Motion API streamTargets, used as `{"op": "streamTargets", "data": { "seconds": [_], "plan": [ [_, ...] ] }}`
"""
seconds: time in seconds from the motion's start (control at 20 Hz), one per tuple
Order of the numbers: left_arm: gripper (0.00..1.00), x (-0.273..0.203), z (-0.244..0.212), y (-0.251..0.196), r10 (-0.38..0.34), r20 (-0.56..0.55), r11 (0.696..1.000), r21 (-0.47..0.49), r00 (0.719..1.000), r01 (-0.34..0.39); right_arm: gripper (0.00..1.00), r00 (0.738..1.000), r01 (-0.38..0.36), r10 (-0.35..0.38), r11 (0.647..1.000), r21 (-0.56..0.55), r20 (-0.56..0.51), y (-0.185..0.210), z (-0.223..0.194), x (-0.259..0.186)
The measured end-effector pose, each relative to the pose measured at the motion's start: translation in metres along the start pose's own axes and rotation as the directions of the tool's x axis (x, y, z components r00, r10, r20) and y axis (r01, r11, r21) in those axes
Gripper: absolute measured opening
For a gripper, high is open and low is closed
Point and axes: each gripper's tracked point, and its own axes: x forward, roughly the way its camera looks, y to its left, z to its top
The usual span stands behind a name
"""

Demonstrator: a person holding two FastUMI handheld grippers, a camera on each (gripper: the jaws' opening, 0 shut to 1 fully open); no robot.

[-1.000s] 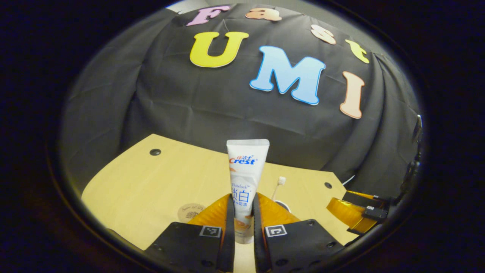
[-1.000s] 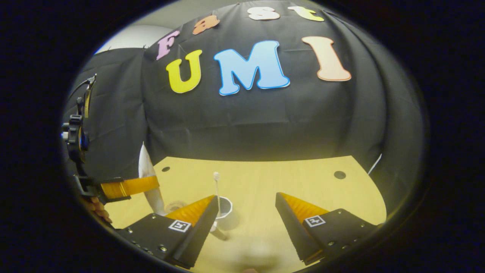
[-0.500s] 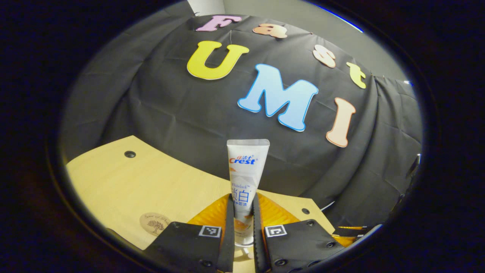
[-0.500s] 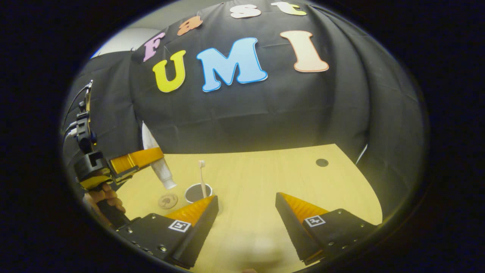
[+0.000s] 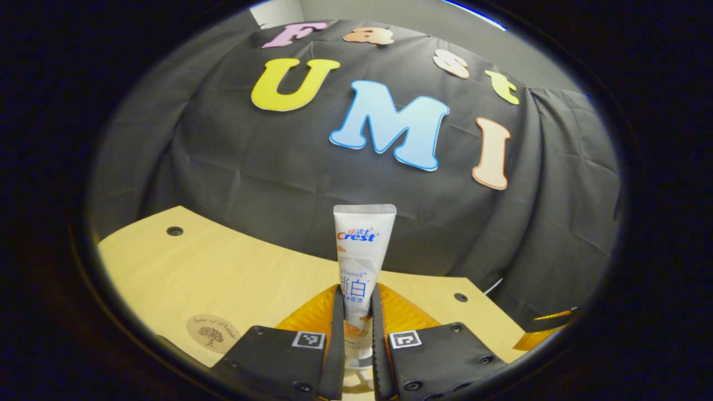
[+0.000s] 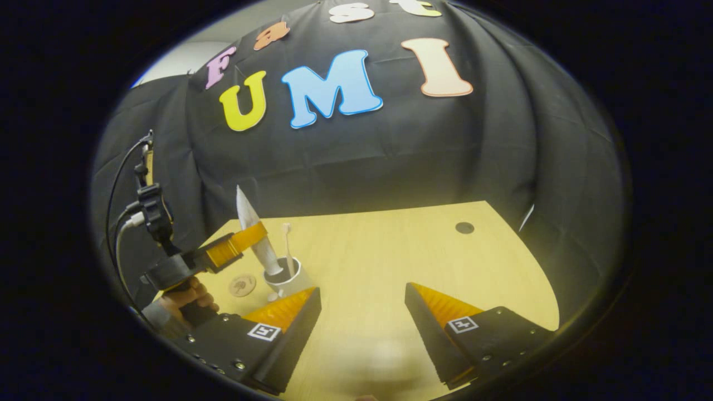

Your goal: Put the toothbrush and toothpaste on the desktop into the cup, then pick up the cup and place it on the coaster on the desktop.

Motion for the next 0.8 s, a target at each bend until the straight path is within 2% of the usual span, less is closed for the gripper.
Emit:
{"op": "streamTargets", "data": {
  "seconds": [0.4, 0.5, 0.7, 0.8],
  "plan": [
    [0.29, 0.012, -0.038, -0.007, -0.016, -0.056, 0.998, 0.067, 0.998, 0.020, 0.93, 0.999, -0.013, 0.014, 1.000, 0.020, -0.034, 0.003, -0.009, 0.005],
    [0.34, 0.012, -0.037, -0.012, -0.039, -0.064, 0.995, 0.089, 0.997, 0.044, 0.93, 0.999, -0.012, 0.013, 1.000, 0.028, -0.039, 0.004, -0.010, 0.008],
    [0.53, 0.009, -0.027, -0.018, -0.061, -0.051, 0.990, 0.126, 0.997, 0.067, 0.93, 0.999, -0.007, 0.009, 0.999, 0.036, -0.043, 0.008, -0.010, 0.013],
    [0.82, 0.007, -0.020, -0.021, -0.071, -0.040, 0.986, 0.148, 0.997, 0.077, 0.93, 0.999, -0.007, 0.009, 0.999, 0.033, -0.050, 0.011, -0.011, 0.016]
  ]
}}
